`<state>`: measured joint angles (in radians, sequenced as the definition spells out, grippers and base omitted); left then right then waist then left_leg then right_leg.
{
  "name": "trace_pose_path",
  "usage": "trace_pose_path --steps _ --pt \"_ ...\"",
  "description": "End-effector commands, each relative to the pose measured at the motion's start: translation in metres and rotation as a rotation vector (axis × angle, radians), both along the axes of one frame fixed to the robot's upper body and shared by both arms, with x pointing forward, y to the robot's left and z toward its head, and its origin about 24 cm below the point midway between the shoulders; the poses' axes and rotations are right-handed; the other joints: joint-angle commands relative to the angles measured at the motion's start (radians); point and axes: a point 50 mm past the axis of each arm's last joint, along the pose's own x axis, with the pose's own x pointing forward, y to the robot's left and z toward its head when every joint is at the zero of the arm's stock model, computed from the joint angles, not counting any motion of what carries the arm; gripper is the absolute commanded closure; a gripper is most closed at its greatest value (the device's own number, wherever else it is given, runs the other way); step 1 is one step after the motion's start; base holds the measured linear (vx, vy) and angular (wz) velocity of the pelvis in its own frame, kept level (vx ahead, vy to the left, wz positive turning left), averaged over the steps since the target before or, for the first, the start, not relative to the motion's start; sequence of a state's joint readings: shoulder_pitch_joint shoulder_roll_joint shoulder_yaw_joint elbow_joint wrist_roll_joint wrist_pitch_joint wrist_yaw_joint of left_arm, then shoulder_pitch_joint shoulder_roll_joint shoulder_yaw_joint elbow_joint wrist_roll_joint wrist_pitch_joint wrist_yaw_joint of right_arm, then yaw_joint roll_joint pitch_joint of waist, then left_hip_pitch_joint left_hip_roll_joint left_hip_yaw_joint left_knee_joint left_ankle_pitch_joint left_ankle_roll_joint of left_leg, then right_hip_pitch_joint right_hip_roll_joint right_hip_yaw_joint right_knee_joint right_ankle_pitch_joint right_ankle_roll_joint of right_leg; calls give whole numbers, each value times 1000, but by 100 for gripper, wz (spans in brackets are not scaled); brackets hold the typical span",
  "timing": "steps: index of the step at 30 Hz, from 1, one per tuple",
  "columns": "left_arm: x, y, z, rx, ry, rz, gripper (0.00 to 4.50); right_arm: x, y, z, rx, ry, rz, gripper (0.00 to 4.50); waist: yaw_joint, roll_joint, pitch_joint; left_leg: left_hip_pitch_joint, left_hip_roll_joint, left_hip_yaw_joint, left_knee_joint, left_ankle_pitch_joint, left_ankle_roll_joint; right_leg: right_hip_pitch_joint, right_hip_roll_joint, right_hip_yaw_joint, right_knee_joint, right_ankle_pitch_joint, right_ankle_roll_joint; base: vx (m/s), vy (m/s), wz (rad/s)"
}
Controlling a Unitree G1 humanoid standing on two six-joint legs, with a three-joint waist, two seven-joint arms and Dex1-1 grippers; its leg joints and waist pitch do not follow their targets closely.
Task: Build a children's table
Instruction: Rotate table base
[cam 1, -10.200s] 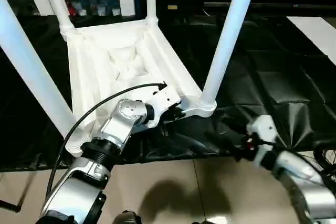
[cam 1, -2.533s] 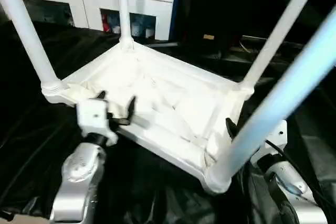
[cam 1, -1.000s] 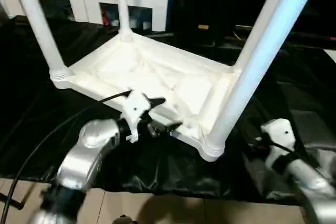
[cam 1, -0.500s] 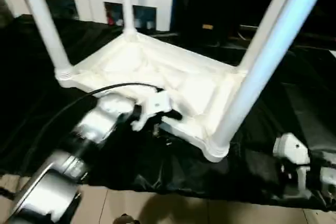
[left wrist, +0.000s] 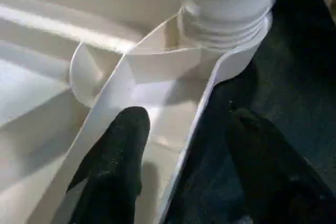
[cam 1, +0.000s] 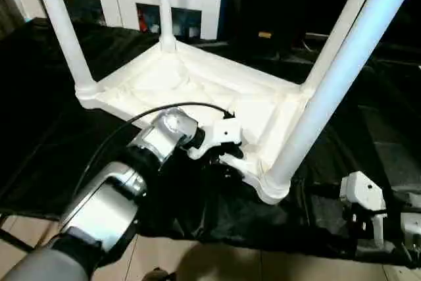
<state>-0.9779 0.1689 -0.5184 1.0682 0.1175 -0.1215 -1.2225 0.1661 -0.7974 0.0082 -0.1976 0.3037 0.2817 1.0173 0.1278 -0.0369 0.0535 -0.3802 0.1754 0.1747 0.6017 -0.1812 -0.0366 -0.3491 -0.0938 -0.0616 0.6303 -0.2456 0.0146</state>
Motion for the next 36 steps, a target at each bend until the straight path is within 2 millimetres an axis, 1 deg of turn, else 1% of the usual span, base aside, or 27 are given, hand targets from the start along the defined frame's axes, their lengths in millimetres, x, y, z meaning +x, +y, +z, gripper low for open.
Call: trace_pose_path --steps 1,3,4,5,6,8,10,11,12,14,15,17,21,22,23,24,25,26,27,28,29,31,33,34,35,36 --pt "3 -4 3 35 -50 -14 213 0 2 2 -14 -7 8 0 5 -6 -59 23 68 -26 -72 -170 93 34 -80 44 -78 31 -283 0 0 0" --pt "3 -7 2 52 -67 -11 220 -1 3 3 -13 -8 7 0 5 -7 -60 22 68 -26 -71 -162 94 35 -79 44 -75 44 -283 0 0 0" --pt "3 -10 1 48 -64 -12 231 0 4 3 -11 -9 7 0 6 -3 -60 22 68 -26 -71 -162 95 35 -80 45 -76 56 -287 0 0 0" --pt "2 -11 0 47 -63 -12 243 0 4 3 -11 -10 6 0 9 -3 -61 23 69 -27 -71 -159 96 35 -80 44 -75 64 -289 0 0 0" --pt "2 -11 -1 60 -74 -14 250 0 4 2 -11 -10 7 0 8 -6 -61 23 70 -26 -71 -156 99 35 -80 45 -74 71 -291 0 0 0" --pt "2 -11 -3 76 -84 -17 255 1 5 2 -12 -9 8 0 13 -5 -61 22 69 -26 -69 -149 103 35 -80 45 -72 82 -292 0 0 0" --pt "2 -11 -4 83 -82 -19 276 1 5 2 -14 -11 11 0 15 -5 -60 23 68 -26 -70 -153 104 35 -80 44 -74 72 -289 0 0 0" --pt "2 -11 -4 84 -84 -18 288 2 5 2 -14 -13 12 0 14 -9 -60 23 69 -26 -71 -154 104 35 -81 44 -74 66 -287 0 0 0" --pt "3 -11 -4 84 -88 -16 288 3 5 2 -15 -14 12 0 14 -9 -60 23 69 -26 -71 -155 103 34 -81 44 -75 60 -286 0 0 0" --pt "3 -11 -4 81 -88 -15 313 3 5 2 -16 -15 13 0 15 -7 -60 24 70 -26 -72 -156 101 33 -82 44 -75 53 -285 0 0 0" --pt "4 -12 -3 82 -85 -18 313 4 5 2 -18 -16 14 0 15 -10 -59 23 69 -26 -72 -158 99 34 -82 44 -77 48 -284 0 0 0" --pt "4 -12 -2 89 -79 -26 335 5 6 2 -20 -18 15 0 16 -8 -59 24 70 -26 -72 -158 99 33 -83 45 -76 46 -285 0 0 0" --pt "2 -11 -4 118 -35 -32 362 6 8 2 -16 -20 17 0 15 -8 -61 21 69 -27 -71 -138 104 35 -83 43 -72 83 -288 0 0 0" --pt "2 -11 -4 124 -28 -30 362 6 8 2 -15 -20 17 0 14 -8 -61 22 69 -27 -71 -134 106 35 -83 44 -71 92 -290 0 0 0" --pt "2 -10 -5 149 -8 -36 367 6 8 1 -16 -19 18 0 15 -3 -62 21 69 -27 -70 -129 110 35 -84 44 -70 106 -293 0 0 0" --pt "1 -9 -5 172 14 -43 371 5 8 1 -18 -18 19 0 14 -6 -62 21 69 -27 -70 -124 114 35 -83 44 -69 118 -296 0 0 0" --pt "0 -8 -4 193 49 -56 380 6 7 1 -21 -19 19 0 14 -5 -61 22 70 -27 -70 -124 115 35 -84 43 -69 116 -300 0 0 0" --pt "0 -8 -4 194 56 -56 387 6 7 1 -21 -19 19 0 13 -5 -60 22 70 -26 -71 -129 114 35 -84 43 -70 111 -301 0 0 0" --pt "0 -9 -3 184 69 -50 392 6 6 1 -24 -20 19 0 13 -8 -59 22 69 -26 -71 -137 113 35 -84 43 -72 98 -303 0 0 0" --pt "0 -10 -3 176 75 -48 396 7 5 1 -26 -22 18 0 13 -7 -58 22 69 -26 -72 -143 113 35 -85 43 -73 88 -304 0 0 0" --pt "0 -11 -2 170 79 -47 412 8 5 1 -28 -23 17 0 12 -7 -58 22 70 -26 -73 -149 110 35 -85 43 -75 71 -306 0 0 0" --pt "0 -14 -1 132 96 -11 418 9 4 2 -32 -26 16 0 11 -8 -57 22 71 -26 -73 -153 111 34 -85 43 -75 64 -314 0 0 0" --pt "3 -18 1 35 105 97 426 9 4 1 -35 -29 14 0 11 -9 -58 21 72 -26 -72 -141 115 37 -85 42 -70 85 -322 0 0 0" --pt "4 -19 2 4 105 144 431 10 4 1 -35 -29 14 0 11 -10 -58 20 71 -26 -71 -136 119 36 -85 42 -70 88 -324 0 0 0" --pt "5 -18 1 -28 104 196 434 9 4 0 -34 -29 13 0 10 -14 -59 18 68 -25 -69 -130 127 36 -84 41 -71 92 -324 0 0 0" --pt "6 -16 0 -45 102 237 435 9 4 0 -33 -29 13 0 9 -11 -60 17 69 -26 -68 -124 132 39 -85 41 -69 98 -327 0 0 0"
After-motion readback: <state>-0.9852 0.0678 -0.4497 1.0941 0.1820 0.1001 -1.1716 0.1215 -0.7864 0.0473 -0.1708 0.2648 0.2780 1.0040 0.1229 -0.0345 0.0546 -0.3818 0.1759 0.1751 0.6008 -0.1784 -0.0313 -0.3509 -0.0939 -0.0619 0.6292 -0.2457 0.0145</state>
